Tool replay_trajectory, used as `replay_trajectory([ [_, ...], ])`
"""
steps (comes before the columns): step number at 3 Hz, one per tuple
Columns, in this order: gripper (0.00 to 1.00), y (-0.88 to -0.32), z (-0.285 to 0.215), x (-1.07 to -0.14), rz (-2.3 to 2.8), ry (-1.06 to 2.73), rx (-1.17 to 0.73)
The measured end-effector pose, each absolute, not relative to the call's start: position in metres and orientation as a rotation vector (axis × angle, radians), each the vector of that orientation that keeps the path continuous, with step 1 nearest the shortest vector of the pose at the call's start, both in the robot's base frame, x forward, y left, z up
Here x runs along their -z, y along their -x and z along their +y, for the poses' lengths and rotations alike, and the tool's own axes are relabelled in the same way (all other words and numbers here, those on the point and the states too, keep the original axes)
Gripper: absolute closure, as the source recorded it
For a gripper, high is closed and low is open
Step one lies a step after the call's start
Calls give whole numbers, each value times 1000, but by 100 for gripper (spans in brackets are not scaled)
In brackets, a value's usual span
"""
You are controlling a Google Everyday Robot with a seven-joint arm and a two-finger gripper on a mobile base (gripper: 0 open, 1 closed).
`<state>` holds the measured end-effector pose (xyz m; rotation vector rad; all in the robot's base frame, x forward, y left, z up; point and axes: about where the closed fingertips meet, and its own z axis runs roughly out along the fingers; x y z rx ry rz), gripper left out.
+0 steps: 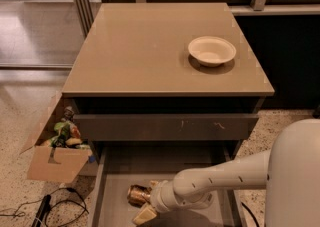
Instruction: Pick orange can from middle drawer and place on counter
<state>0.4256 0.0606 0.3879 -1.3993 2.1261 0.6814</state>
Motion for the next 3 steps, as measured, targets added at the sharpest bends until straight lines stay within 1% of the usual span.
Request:
replay_trajectory([
  [3,87,-426,61,-388,2126,1399,-682],
])
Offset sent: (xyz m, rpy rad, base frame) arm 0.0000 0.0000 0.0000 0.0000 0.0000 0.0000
